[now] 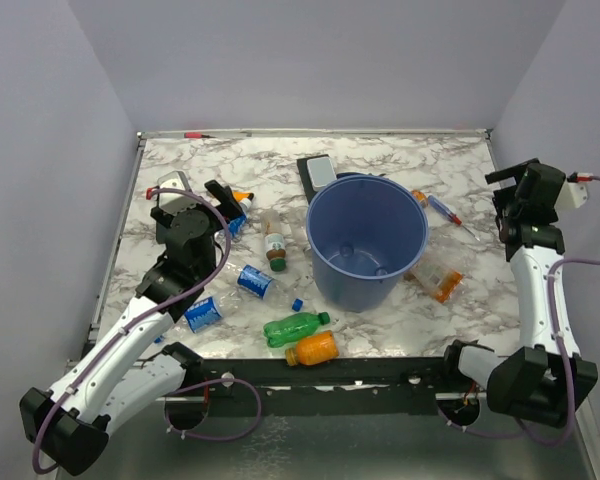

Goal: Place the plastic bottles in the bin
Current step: Pick up the plastic bottle at the center of the board.

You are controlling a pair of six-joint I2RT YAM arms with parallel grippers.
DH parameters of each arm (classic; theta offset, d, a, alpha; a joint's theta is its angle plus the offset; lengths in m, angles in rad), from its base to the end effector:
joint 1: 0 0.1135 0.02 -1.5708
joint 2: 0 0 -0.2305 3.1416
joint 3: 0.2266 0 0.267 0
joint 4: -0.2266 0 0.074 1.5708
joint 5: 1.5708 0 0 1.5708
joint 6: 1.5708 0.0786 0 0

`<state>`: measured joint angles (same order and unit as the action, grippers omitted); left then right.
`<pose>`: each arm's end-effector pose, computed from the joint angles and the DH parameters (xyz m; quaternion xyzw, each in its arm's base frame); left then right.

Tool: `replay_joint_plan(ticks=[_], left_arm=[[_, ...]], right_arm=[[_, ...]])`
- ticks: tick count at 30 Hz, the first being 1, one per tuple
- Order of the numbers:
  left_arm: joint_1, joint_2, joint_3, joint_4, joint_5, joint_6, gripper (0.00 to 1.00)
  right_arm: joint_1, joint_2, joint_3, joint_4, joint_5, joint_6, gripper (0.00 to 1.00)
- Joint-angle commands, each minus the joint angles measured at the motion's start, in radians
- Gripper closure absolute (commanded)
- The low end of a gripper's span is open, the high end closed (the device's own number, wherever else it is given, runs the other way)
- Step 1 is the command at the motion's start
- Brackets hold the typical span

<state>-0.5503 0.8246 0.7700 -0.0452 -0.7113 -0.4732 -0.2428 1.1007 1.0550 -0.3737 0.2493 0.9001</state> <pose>0.2480 -0.0919 0.3151 -0.2067 0.7036 -0.0829 0.6748 0.3015 -0.0947 0.3059 0.5071 0.6635 0.0756 0.5449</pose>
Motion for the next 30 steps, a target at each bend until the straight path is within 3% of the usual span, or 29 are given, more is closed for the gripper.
replay_joint_plan(ticks=[1,6,9,22,30], left_arm=[[-0.003,0.016,-0.018,0.031,0.013,0.008,0.01],[-0.003,0.046,-0.018,0.034,0.017,0.011,0.01],[-0.003,0.066,-0.017,0.034,0.025,0.012,0.01],[-0.002,0.121,-0.010,0.031,0.070,0.012,0.01],[-0.001,0.125,-0.012,0.032,0.068,0.015,0.01]], right_arm=[[-0.029,0.079,-0.077,0.163,-0.168,-0.004,0.00],[-0.028,0.219,-0.119,0.317,-0.368,-0.078,0.02],[-0.001,0.300,-0.088,0.325,-0.430,-0.115,0.03],[0.131,0.645,0.156,0.120,-0.349,-0.240,0.00],[0.159,0.727,0.189,0.101,-0.326,-0.259,0.00]])
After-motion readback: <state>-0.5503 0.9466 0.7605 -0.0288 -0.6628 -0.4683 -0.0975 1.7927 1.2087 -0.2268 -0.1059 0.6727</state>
